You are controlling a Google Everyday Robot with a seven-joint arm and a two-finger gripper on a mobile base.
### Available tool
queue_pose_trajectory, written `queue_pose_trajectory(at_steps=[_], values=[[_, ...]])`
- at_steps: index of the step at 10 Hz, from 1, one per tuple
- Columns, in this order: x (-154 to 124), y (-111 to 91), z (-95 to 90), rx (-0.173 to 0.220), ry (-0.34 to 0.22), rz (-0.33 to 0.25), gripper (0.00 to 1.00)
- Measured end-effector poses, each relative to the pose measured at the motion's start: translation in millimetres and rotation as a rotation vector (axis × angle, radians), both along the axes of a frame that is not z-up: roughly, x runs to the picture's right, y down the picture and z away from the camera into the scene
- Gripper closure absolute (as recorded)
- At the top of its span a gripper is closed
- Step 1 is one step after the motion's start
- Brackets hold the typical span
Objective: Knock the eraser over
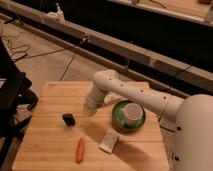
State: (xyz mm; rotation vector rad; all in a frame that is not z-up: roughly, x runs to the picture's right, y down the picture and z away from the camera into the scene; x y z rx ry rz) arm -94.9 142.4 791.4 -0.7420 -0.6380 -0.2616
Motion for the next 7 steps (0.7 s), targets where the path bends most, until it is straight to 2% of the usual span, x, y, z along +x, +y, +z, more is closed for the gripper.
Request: queue_pose_trajectory(at_steps=[4, 7], values=[[-15, 6, 10.0, -0.008, -0.034, -0.004, 1.00], [-27, 4, 14.4, -0.006, -0.072, 0.014, 1.00]])
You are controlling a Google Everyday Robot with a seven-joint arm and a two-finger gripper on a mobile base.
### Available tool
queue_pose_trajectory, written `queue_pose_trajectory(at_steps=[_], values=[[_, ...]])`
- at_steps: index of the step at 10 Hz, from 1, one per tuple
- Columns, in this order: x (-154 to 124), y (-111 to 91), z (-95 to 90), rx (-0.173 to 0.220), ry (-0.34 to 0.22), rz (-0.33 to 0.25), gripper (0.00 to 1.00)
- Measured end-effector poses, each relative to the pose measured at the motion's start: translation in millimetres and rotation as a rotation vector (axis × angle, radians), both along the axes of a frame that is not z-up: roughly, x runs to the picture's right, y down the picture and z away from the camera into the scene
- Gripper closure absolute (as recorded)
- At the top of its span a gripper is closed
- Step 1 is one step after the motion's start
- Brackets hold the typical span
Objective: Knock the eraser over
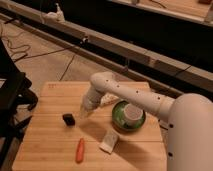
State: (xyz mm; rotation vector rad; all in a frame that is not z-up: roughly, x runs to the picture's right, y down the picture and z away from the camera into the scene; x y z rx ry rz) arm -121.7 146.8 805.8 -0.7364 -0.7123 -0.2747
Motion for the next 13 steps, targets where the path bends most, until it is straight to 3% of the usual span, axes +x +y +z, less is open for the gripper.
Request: queue_pose_trajectory(at_steps=[7, 13], values=[[-43, 11, 5.2, -0.021, -0.115, 0.002, 1.00], [-102, 28, -8.9, -0.039, -0.243, -0.090, 1.00]])
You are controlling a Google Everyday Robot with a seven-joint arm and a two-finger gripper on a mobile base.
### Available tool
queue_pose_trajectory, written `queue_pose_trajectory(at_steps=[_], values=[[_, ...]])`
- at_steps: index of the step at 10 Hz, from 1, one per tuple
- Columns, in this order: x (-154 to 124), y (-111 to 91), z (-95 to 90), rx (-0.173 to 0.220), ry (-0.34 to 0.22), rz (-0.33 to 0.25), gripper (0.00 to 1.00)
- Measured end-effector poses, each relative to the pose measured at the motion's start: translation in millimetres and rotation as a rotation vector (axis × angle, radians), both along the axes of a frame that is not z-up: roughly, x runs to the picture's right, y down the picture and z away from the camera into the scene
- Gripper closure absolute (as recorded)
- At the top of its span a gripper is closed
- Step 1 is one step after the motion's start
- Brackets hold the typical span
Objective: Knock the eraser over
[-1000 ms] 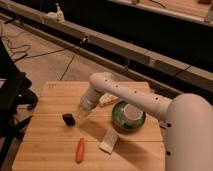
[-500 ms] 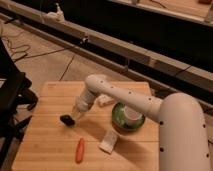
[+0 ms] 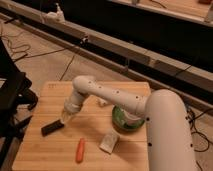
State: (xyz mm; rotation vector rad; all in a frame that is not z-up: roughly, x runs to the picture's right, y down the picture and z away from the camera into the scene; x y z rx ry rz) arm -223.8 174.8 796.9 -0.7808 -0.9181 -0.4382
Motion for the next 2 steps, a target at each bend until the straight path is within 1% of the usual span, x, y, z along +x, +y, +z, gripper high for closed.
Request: queue_pose_trajectory(at_steps=[1, 2], values=[[1.2, -0.1, 0.2, 0.000, 0.001, 0.000, 0.96], [2.5, -0.2, 0.7, -0.001, 0.003, 0.002, 0.89]])
